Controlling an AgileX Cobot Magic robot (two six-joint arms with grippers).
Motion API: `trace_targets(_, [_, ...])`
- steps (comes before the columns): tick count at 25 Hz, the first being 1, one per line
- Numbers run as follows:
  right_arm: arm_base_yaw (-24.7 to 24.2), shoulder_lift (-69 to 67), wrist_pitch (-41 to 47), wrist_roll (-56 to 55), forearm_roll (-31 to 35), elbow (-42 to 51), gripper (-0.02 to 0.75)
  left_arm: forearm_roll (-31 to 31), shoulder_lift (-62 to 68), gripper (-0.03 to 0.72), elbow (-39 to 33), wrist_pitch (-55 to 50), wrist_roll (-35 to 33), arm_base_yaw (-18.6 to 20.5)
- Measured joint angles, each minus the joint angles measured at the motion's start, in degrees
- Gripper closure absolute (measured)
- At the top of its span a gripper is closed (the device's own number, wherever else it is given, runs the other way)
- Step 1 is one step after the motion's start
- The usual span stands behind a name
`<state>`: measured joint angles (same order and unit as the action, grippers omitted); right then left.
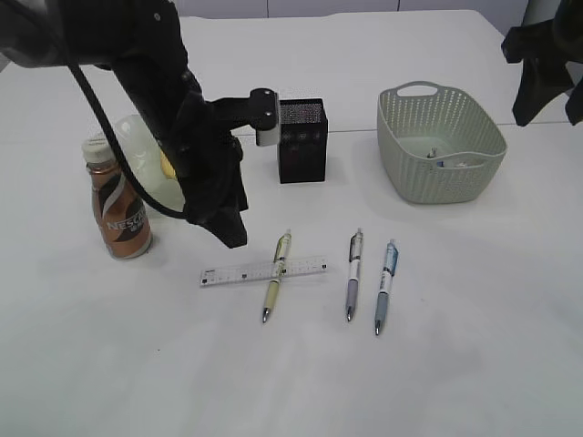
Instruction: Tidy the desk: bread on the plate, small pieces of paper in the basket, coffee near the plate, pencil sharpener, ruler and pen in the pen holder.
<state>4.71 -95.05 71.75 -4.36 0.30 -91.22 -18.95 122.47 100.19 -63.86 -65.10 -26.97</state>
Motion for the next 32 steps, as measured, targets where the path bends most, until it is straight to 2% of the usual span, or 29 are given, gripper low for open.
trace_targets(13, [0.0, 0.0, 0.0, 0.1, 0.1, 0.0, 0.291, -0.2, 2.1, 0.209, 0.5, -4.8, -0.1, 0.0])
trace_targets(32, [0.0, 0.0, 0.0, 2.0, 0.1, 0.0, 0.291, -0.4, 2.1, 0.210, 0.5, -5.1, -0.1, 0.0])
